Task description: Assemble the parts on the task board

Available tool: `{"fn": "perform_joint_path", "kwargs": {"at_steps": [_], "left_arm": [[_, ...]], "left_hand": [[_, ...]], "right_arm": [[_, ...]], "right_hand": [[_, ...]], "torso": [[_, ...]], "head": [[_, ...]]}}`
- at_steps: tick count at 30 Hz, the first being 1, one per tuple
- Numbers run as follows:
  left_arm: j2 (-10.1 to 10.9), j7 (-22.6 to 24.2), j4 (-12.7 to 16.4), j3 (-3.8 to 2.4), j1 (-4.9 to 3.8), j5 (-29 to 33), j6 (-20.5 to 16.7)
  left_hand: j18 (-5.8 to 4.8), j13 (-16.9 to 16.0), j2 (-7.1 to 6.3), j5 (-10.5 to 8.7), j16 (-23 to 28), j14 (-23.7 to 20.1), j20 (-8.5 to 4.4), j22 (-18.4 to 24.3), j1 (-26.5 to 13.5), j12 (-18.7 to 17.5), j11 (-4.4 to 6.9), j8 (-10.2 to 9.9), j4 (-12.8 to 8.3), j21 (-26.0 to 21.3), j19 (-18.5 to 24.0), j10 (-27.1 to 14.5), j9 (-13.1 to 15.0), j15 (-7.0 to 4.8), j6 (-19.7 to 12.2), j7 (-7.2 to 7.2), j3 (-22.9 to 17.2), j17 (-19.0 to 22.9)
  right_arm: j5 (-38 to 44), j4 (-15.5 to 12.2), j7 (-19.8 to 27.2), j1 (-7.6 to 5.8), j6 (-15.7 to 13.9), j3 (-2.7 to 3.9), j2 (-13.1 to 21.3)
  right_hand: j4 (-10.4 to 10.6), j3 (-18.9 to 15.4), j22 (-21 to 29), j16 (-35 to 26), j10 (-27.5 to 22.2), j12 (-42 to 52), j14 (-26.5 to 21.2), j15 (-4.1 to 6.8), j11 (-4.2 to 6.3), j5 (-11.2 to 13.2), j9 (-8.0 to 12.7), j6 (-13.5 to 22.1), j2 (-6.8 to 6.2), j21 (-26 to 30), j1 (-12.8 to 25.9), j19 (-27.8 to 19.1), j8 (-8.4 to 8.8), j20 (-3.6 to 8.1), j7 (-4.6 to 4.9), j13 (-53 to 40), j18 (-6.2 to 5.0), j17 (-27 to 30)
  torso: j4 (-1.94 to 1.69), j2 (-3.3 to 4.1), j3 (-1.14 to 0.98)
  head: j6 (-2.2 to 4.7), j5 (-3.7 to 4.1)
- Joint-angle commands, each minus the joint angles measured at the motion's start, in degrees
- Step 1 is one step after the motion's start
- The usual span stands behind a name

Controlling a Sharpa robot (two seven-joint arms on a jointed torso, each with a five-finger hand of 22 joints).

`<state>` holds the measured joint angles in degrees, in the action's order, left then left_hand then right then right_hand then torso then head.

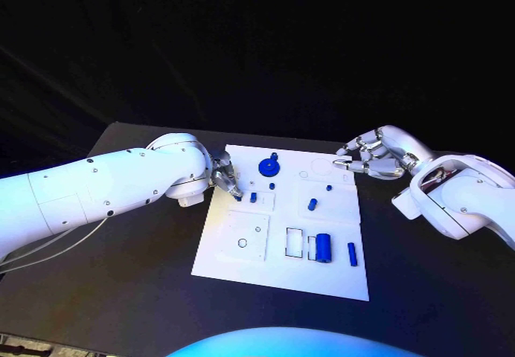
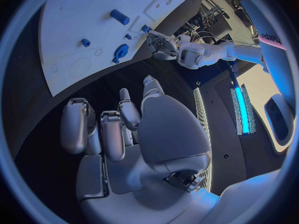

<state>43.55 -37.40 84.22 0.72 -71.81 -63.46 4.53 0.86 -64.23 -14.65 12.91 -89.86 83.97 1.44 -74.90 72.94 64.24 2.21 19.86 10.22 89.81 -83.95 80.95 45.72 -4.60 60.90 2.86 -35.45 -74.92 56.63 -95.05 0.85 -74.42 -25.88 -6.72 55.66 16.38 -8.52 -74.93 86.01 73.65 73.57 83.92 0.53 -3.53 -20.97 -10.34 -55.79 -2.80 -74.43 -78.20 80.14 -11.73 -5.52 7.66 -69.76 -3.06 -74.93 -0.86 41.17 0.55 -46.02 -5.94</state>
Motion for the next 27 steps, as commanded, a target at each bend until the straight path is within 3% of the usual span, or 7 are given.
{"fn": "perform_joint_path", "kwargs": {"at_steps": [1,27], "left_arm": [[0.0,-0.9,0.1,0.06,0.13,-0.2,1.8],[0.0,-1.9,0.3,0.06,0.14,0.9,2.5]], "left_hand": [[-0.86,-0.1,0.38,0.23,-0.1,6.0,-0.4,-15.1,0.1,0.3,0.05,0.3,-6.0,0.2,-6.0,0.3,0.2,-0.48,1.4,-0.92,-5.9,-15.1],[-0.86,-0.9,0.21,0.13,-0.1,6.0,-0.77,-15.1,-2.0,1.3,1.01,1.7,-5.5,0.2,-6.0,1.6,1.7,-1.2,2.9,-2.17,-5.2,-15.1]], "right_arm": [[0.6,0.0,0.5,0.05,0.7,0.0,0.0],[0.6,-0.1,0.4,0.05,0.7,0.0,0.2]], "right_hand": [[0.1,-0.3,-2.8,-0.3,0.1,0.0,4.0,0.36,0.33,-0.3,-0.1,0.4,0.15,0.3,0.5,0.0,-0.21,0.19,0.14,0.1,-0.99,-6.4],[0.0,-0.3,-2.8,-0.3,0.1,0.0,4.0,0.36,0.34,-0.4,-0.1,0.5,0.21,0.4,0.6,0.0,-0.25,0.2,0.13,0.1,-1.0,-6.4]], "torso": [[0.02,0.0,-0.02],[-0.04,0.0,0.01]], "head": [[-0.06,0.01],[-0.27,0.12]]}}
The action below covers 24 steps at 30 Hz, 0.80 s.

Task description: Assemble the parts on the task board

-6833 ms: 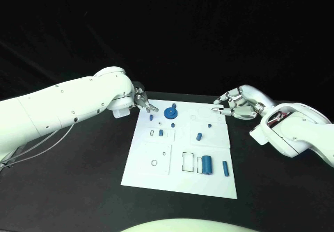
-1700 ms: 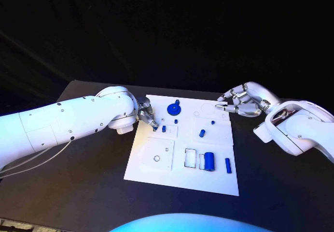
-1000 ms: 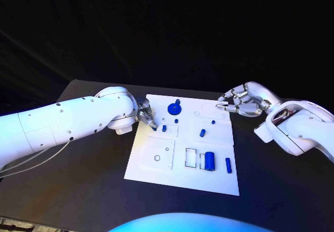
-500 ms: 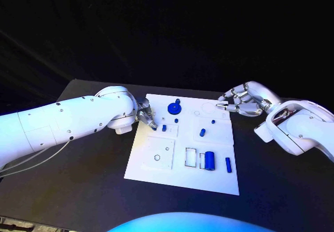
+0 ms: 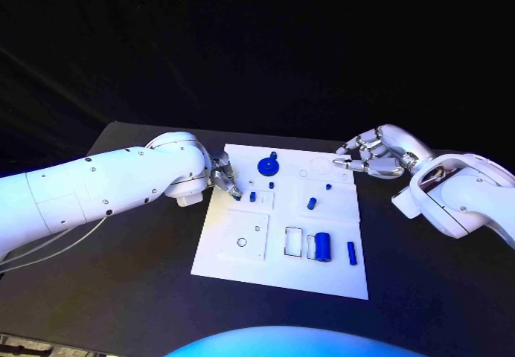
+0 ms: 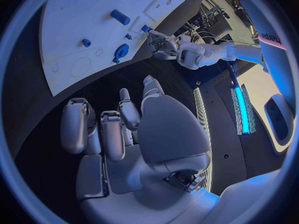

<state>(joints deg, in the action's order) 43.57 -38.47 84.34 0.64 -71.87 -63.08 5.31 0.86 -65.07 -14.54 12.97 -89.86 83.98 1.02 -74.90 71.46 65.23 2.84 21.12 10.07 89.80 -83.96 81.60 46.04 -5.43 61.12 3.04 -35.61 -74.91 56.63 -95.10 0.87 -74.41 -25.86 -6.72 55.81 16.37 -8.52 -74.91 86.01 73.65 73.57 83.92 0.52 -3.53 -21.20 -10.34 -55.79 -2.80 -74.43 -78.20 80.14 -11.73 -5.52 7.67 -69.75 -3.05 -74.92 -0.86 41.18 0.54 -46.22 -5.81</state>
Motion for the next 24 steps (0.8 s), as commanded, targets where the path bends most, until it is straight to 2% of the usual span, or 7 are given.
{"fn": "perform_joint_path", "kwargs": {"at_steps": [1,24], "left_arm": [[0.0,-0.8,0.3,0.14,0.19,0.6,1.7],[-0.6,-1.7,0.1,0.14,0.18,-0.7,2.6]], "left_hand": [[-0.86,-0.1,0.1,0.04,-0.1,6.0,-0.37,-15.1,-0.7,0.3,0.43,0.5,-5.2,0.2,-6.0,1.0,1.5,-0.41,2.8,-2.44,-4.9,-15.1],[-0.86,0.1,0.41,-0.1,-0.1,6.0,-0.65,-15.1,-2.8,0.2,0.94,0.8,-3.9,0.2,-6.0,1.2,2.2,-0.88,3.2,-3.13,-1.3,-15.1]], "right_arm": [[0.6,-0.1,0.4,0.04,0.7,0.0,0.0],[0.6,-0.4,0.4,0.04,0.6,0.0,0.2]], "right_hand": [[0.0,-0.3,-2.8,-0.3,0.1,0.0,4.0,0.36,0.34,-0.2,-0.1,0.5,0.21,0.4,0.6,0.0,-0.25,0.19,0.13,0.1,-1.0,-6.4],[0.0,-0.3,-2.8,-0.3,0.1,0.0,4.0,0.36,0.34,-0.2,-0.1,0.5,0.21,0.4,0.6,0.0,-0.25,0.19,0.13,0.1,-1.0,-6.4]], "torso": [[-0.03,0.0,0.01],[0.02,-0.01,-0.04]], "head": [[-0.06,-0.02],[-0.39,0.19]]}}
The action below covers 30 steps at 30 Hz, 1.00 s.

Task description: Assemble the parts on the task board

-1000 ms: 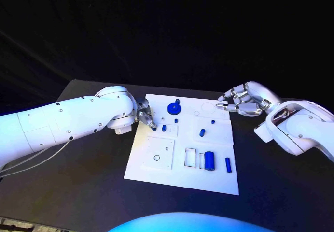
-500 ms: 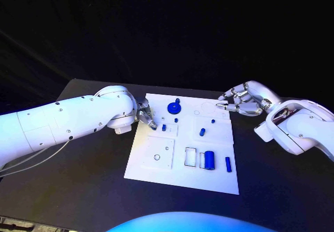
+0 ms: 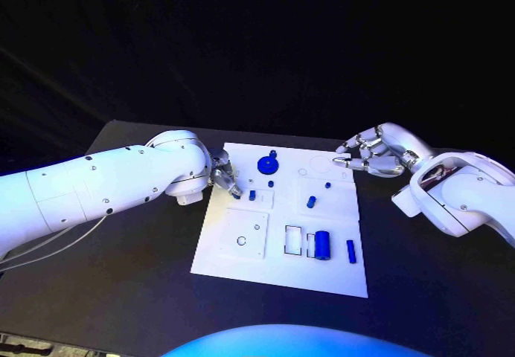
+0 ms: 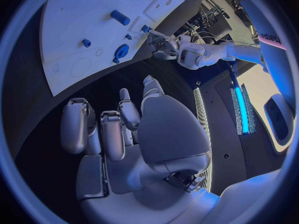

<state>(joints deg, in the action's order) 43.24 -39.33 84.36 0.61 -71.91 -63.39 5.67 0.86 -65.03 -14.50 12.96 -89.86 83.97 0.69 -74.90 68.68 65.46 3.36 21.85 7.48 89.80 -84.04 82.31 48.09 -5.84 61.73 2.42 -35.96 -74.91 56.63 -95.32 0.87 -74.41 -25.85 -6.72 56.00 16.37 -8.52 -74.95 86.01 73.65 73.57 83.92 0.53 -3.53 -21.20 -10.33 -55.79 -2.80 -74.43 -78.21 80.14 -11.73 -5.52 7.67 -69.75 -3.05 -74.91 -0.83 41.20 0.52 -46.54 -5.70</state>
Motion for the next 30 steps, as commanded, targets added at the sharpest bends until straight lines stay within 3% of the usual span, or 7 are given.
{"fn": "perform_joint_path", "kwargs": {"at_steps": [1,15,30], "left_arm": [[-0.3,-0.9,0.0,0.17,0.22,-0.4,2.3],[-1.0,-1.8,-0.5,0.18,0.22,-0.9,1.8],[-1.4,-2.3,-1.0,0.19,0.22,-1.2,1.8]], "left_hand": [[-0.86,0.0,0.43,-0.09,-0.1,6.0,-0.34,-15.1,-0.2,0.0,0.44,0.1,-1.2,0.2,-6.0,0.5,0.2,-0.48,2.7,-2.54,-0.7,-15.1],[-0.86,-0.1,1.83,-0.03,-0.1,6.0,-0.55,-15.1,-1.7,0.2,0.72,0.3,1.9,0.2,-6.0,0.5,0.9,-0.77,3.1,-2.86,5.5,-15.1],[-0.86,0.0,2.15,0.0,-0.1,6.0,-0.6,-15.1,-1.8,0.2,0.77,0.3,3.0,0.2,-6.0,0.5,1.0,-0.79,3.1,-2.92,7.5,-15.1]], "right_arm": [[0.6,-0.1,0.4,0.04,0.6,0.0,0.0],[0.6,-0.2,0.4,0.04,0.6,0.0,0.1],[0.6,-0.3,0.4,0.04,0.5,0.0,0.2]], "right_hand": [[0.0,-0.3,-2.8,-0.3,0.1,0.0,4.0,0.36,0.34,-0.2,-0.1,0.5,0.21,0.4,0.6,0.0,-0.25,0.2,0.13,0.1,-1.0,-6.4],[0.0,-0.4,-2.8,-0.4,0.1,0.0,3.9,0.37,0.35,-0.3,-0.1,0.5,0.25,0.4,0.6,0.0,-0.3,0.2,0.12,0.1,-1.0,-6.2],[0.0,-0.5,-2.7,-0.5,0.1,-0.1,3.9,0.38,0.35,-0.3,-0.1,0.5,0.25,0.6,0.7,-0.1,-0.31,0.21,0.12,0.1,-1.04,-6.1]], "torso": [[-0.01,-0.03,-0.02],[-0.03,-0.04,0.03],[-0.05,-0.06,0.04]], "head": [[-0.07,0.08],[-0.13,0.27],[-0.16,0.44]]}}
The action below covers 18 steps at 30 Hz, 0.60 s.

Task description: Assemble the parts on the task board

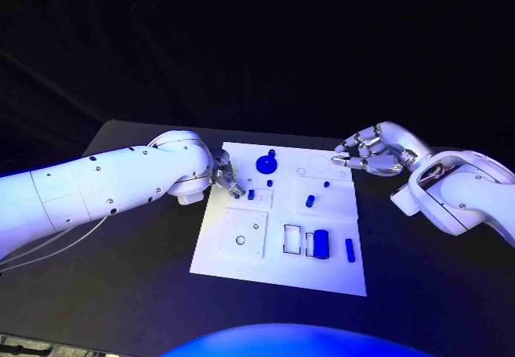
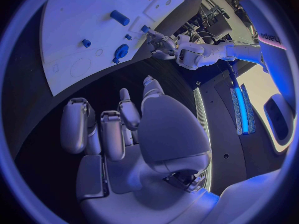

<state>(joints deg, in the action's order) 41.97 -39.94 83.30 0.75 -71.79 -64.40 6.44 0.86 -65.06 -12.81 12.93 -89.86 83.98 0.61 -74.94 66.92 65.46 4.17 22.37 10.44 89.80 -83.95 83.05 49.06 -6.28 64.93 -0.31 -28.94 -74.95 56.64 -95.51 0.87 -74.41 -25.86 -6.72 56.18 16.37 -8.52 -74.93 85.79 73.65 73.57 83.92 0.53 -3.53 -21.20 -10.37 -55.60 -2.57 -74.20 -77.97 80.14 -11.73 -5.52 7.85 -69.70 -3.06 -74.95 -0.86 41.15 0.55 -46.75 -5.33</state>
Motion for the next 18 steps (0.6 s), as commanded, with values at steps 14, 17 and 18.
{"fn": "perform_joint_path", "kwargs": {"at_steps": [14,17,18], "left_arm": [[0.5,-1.6,0.4,0.04,0.1,-0.3,0.3],[0.6,-1.5,0.5,0.03,0.1,-0.3,-0.3],[0.6,-1.4,0.6,0.03,0.1,-0.3,-0.4]], "left_hand": [[-0.86,0.1,1.33,0.08,-0.1,6.0,-0.63,-15.1,-1.7,0.3,-0.25,-0.1,6.1,0.2,-6.0,-0.6,0.7,-0.2,0.1,0.01,13.0,-15.1],[-0.86,0.1,2.41,0.09,-0.1,6.0,-0.64,-15.1,-2.4,0.4,-0.31,-0.1,6.2,0.2,-6.0,-0.7,0.8,-0.18,0.1,0.08,17.2,-15.1],[-0.86,0.1,2.78,0.1,-0.1,6.0,-0.64,-15.1,-2.4,0.4,-0.31,-0.1,6.2,0.2,-6.0,-0.7,0.9,-0.18,0.1,0.09,18.2,-15.1]], "right_arm": [[0.5,-0.1,0.5,0.04,0.4,0.0,0.1],[0.5,0.0,0.5,0.04,0.4,0.0,0.1],[0.5,0.0,0.5,0.04,0.4,0.0,0.0]], "right_hand": [[0.0,-0.5,-2.6,-0.4,0.0,-0.2,3.8,0.38,0.35,-0.3,0.0,0.3,0.01,0.5,0.5,-0.2,-0.32,0.21,-0.06,0.2,-1.08,-5.9],[0.0,-0.6,-2.5,-0.4,0.0,-0.2,3.8,0.38,0.35,-0.3,0.0,0.3,-0.01,0.6,0.6,-0.3,-0.32,0.21,-0.05,0.3,-1.11,-5.7],[0.0,-0.6,-2.5,-0.4,0.0,-0.2,3.8,0.38,0.35,-0.3,0.0,0.3,-0.01,0.6,0.6,-0.3,-0.32,0.21,-0.05,0.3,-1.11,-5.7]], "torso": [[-0.02,-0.04,0.01],[-0.02,-0.06,0.0],[-0.02,-0.05,0.01]], "head": [[0.18,0.08],[0.19,0.09],[0.21,0.11]]}}
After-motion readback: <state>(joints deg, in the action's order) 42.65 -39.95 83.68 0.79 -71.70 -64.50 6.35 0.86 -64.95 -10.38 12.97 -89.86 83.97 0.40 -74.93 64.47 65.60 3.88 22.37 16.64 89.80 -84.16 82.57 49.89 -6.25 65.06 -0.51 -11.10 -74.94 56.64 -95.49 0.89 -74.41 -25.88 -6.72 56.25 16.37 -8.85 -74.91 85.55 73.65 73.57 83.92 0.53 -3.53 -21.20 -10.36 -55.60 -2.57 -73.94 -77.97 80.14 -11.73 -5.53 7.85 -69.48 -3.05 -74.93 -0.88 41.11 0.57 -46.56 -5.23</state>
